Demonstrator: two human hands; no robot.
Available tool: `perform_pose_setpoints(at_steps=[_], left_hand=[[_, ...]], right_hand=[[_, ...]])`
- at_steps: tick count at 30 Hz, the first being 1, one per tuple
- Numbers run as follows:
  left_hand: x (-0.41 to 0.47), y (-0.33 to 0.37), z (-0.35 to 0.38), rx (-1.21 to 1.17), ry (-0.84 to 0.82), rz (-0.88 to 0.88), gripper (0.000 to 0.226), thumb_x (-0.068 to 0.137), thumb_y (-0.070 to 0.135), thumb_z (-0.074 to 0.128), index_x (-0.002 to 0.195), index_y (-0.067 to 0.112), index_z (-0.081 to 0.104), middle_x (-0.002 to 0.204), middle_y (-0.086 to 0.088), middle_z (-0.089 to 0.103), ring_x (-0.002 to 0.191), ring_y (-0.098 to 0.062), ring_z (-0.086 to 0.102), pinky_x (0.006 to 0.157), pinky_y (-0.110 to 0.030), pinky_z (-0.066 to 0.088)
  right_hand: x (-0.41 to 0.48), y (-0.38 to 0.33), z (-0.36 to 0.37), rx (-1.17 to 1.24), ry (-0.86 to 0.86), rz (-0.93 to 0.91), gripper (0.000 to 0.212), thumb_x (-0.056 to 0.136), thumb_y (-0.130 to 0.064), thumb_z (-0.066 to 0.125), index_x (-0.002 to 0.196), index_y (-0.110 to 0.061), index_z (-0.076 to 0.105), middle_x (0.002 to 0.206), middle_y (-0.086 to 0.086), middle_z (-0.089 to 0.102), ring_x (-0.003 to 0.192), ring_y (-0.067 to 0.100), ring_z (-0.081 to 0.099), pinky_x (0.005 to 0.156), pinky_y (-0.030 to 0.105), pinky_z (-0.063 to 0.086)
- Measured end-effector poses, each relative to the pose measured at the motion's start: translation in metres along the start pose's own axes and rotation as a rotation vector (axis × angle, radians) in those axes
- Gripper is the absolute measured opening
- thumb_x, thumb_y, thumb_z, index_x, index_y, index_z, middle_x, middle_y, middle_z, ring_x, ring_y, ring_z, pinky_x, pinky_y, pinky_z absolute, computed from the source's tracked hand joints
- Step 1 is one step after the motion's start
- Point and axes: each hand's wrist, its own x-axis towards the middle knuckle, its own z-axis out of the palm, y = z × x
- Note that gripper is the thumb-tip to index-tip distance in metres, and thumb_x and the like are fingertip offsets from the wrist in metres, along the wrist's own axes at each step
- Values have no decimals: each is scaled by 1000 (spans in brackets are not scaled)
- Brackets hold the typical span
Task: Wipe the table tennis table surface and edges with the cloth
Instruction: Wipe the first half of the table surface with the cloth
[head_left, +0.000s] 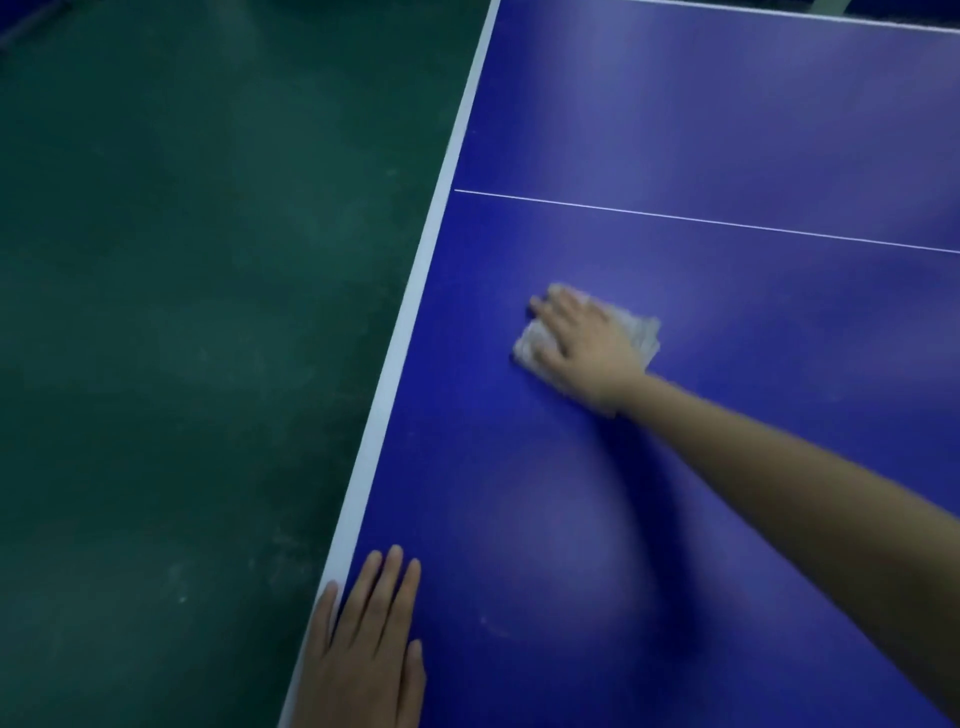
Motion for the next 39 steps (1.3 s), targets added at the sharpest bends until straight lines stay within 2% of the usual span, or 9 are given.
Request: perform_pose_setpoints(at_steps=[6, 11, 17, 20, 23, 26, 28, 35, 39], left_hand=[[-3, -4, 8, -7, 16, -33, 56, 75, 28, 39, 126, 14, 58, 131, -6, 55, 145, -8, 4, 109, -36, 15], [-10, 1, -1, -76, 93, -18, 44, 76, 18, 39, 106, 11, 71, 114, -4, 68, 118, -16, 45, 105, -34, 23], [-29, -6, -32, -263, 251, -68, 41, 99, 26, 23, 107, 19, 63, 104, -10, 68, 104, -17, 51, 99, -25, 28], [-45, -7, -41, -277, 225, -160, 40, 97, 24, 30, 108, 5, 64, 106, -14, 66, 103, -18, 51, 96, -22, 28], [-64, -7, -43, -269, 218, -246, 38, 89, 15, 34, 108, -2, 63, 107, -16, 65, 104, -19, 50, 97, -22, 30], [-92, 6, -45, -261, 239, -312, 40, 90, 15, 33, 109, -4, 62, 108, -17, 64, 104, -23, 53, 92, -33, 40], [-114, 16, -48, -268, 258, -343, 40, 91, 16, 32, 109, -5, 62, 108, -18, 64, 104, -21, 51, 89, -41, 43], [-174, 42, -60, -297, 320, -458, 39, 93, 16, 30, 111, -5, 58, 109, -19, 61, 102, -24, 49, 88, -36, 37], [-193, 56, -59, -306, 354, -476, 41, 92, 17, 30, 109, -5, 59, 106, -19, 62, 98, -30, 54, 87, -33, 37]], right_hand=[[117, -9, 16, -50, 51, 314, 57, 96, -43, 21, 144, -13, 29, 154, 12, 22, 144, 26, 14, 115, 44, 11], [64, -88, 28, -14, -38, -98, 57, 97, -41, 26, 146, -13, 30, 154, 11, 24, 143, 23, 18, 114, 40, 12], [-147, -155, 37, -11, -202, -591, 67, 86, -48, 33, 145, -16, 34, 151, 12, 33, 141, 25, 25, 115, 44, 13], [-155, -137, 35, 38, -224, -772, 62, 90, -44, 42, 144, -16, 35, 151, 11, 33, 142, 25, 24, 116, 42, 11], [-92, -110, 22, 79, -75, -350, 51, 91, -35, 46, 135, -9, 48, 141, 18, 44, 132, 32, 39, 109, 37, 22], [-47, -95, 19, -6, -70, 49, 59, 98, -46, 23, 149, -16, 21, 158, 10, 13, 146, 22, 7, 116, 39, 3], [-50, -110, 26, -14, -83, 91, 61, 98, -48, 18, 150, -17, 16, 159, 9, 7, 146, 22, 0, 117, 41, 0], [-261, -230, 43, 40, -259, -448, 67, 93, -49, 34, 149, -15, 22, 157, 11, 14, 145, 25, 6, 115, 45, 1], [-348, -254, 43, -15, -348, -629, 65, 97, -49, 30, 151, -16, 13, 158, 9, 2, 146, 22, -5, 113, 39, -15]])
